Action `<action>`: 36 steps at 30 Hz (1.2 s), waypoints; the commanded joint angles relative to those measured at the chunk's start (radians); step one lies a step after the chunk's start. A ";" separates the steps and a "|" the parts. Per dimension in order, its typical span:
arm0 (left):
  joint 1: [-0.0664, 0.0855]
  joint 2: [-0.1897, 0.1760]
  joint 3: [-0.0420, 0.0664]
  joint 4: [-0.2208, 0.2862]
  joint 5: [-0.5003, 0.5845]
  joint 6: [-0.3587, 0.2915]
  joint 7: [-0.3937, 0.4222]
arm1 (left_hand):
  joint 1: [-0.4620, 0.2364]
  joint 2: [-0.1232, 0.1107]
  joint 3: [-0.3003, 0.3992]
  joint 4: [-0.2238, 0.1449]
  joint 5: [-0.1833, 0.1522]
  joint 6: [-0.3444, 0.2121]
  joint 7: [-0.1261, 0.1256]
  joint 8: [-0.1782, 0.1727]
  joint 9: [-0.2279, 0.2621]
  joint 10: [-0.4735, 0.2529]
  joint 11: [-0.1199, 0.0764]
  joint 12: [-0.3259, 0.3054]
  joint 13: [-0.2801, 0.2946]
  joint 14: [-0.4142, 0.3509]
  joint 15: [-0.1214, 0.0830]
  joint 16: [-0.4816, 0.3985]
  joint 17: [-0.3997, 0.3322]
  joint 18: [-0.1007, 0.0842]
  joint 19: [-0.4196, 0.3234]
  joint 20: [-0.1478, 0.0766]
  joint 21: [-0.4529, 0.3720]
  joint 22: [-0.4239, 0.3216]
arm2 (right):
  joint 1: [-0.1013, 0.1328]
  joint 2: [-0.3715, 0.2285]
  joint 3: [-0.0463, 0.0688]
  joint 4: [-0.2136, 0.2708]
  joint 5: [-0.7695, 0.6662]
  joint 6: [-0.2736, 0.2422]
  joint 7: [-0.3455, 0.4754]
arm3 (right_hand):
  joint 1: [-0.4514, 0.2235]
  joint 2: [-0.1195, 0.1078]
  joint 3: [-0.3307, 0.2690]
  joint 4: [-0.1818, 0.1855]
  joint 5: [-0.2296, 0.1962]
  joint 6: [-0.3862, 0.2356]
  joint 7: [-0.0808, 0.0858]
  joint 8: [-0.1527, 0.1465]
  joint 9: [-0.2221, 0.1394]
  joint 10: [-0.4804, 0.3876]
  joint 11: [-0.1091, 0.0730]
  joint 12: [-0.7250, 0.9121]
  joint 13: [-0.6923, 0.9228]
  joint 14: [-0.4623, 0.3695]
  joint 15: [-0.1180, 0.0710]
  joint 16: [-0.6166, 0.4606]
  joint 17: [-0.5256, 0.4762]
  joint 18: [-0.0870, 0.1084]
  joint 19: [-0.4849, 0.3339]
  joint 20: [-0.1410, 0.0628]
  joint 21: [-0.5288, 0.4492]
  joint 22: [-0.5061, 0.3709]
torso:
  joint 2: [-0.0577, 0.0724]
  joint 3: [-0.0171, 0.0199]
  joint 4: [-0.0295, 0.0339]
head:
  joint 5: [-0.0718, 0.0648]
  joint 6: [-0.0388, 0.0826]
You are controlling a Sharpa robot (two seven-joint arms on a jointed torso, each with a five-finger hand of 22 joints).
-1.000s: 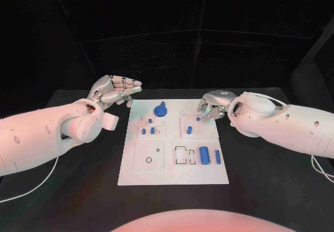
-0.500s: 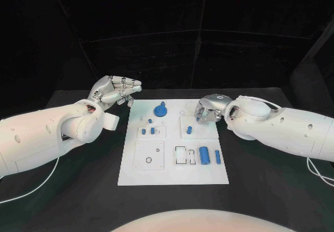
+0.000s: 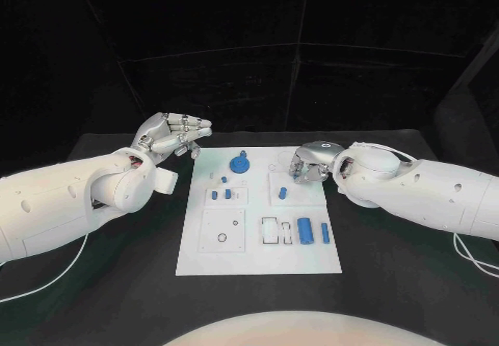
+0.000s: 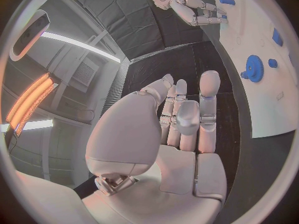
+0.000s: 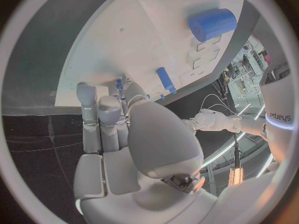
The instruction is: Assemble the parts on the task board
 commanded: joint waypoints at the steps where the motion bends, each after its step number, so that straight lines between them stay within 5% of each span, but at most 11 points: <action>1: 0.001 -0.001 0.001 0.002 0.007 0.015 -0.004 | 0.005 0.006 0.006 -0.001 0.001 -0.007 0.003 0.005 -0.002 -0.008 0.003 0.004 0.001 -0.008 0.001 -0.007 -0.002 0.014 -0.006 -0.001 -0.006 -0.001 | -0.004 0.002 -0.004 -0.003 -0.003 0.044 -0.014 | 0.001 0.004 0.014 -0.003 -0.005 0.008 0.001 0.000 -0.001 0.009 0.000 -0.005 0.000 0.027 0.000 0.017 0.012 -0.013 0.009 0.000 0.015 0.014 | 0.001 0.0000 0.0001 | 0.000 -0.002; 8: 0.001 -0.001 0.001 0.000 0.007 0.020 -0.011 | 0.006 0.006 0.007 -0.002 0.001 -0.009 0.004 0.005 -0.002 -0.010 0.004 0.004 0.001 -0.008 0.001 -0.008 -0.003 0.014 -0.007 -0.001 -0.009 -0.003 | -0.008 0.004 -0.004 -0.003 -0.047 0.034 -0.061 | 0.031 0.020 0.101 -0.045 -0.061 0.035 -0.002 0.006 0.001 0.035 -0.005 0.000 0.001 0.027 -0.006 0.071 0.061 -0.020 0.019 -0.004 0.069 0.072 | 0.000 0.0006 0.0007 | 0.000 -0.005; 15: 0.001 -0.001 0.001 -0.002 0.007 0.022 -0.016 | 0.007 0.006 0.008 -0.003 0.001 -0.012 0.005 0.005 -0.003 -0.012 0.005 0.004 0.001 -0.009 0.002 -0.009 -0.003 0.014 -0.008 -0.001 -0.013 -0.005 | -0.011 0.004 -0.004 0.009 -0.095 0.003 -0.096 | 0.001 0.007 0.176 -0.068 -0.074 0.074 -0.010 0.013 0.004 0.078 -0.015 0.005 0.006 0.025 -0.014 0.103 0.084 -0.033 0.051 -0.004 0.133 0.150 | 0.000 0.0006 -0.0006 | 0.000 -0.006; 23: 0.001 -0.003 0.000 -0.002 0.007 0.023 -0.018 | 0.009 0.007 0.009 -0.004 0.001 -0.012 0.005 0.005 -0.003 -0.013 0.005 0.004 0.001 -0.009 0.002 -0.009 -0.004 0.014 -0.008 -0.001 -0.014 -0.006 | -0.014 -0.002 -0.003 0.033 -0.117 -0.041 -0.108 | -0.105 -0.055 0.357 -0.103 -0.080 0.095 -0.014 0.002 0.002 0.100 -0.018 -0.007 0.006 0.015 -0.018 0.133 0.082 -0.039 0.058 -0.003 0.183 0.202 | 0.000 0.0000 -0.0003 | -0.005 -0.007; 36: 0.001 -0.004 0.000 -0.003 0.007 0.029 -0.020 | 0.011 0.007 0.010 -0.006 0.001 -0.013 0.005 0.006 -0.003 -0.014 0.005 0.005 0.002 -0.009 0.002 -0.011 -0.006 0.015 -0.008 -0.001 -0.017 -0.007 | -0.014 -0.027 -0.003 0.081 -0.119 -0.109 -0.109 | -0.161 -0.084 0.421 -0.093 -0.105 0.100 -0.016 0.003 0.003 0.102 -0.022 -0.006 0.007 0.014 -0.017 0.146 0.082 -0.041 0.064 -0.002 0.192 0.213 | -0.001 -0.0003 0.0005 | -0.005 -0.004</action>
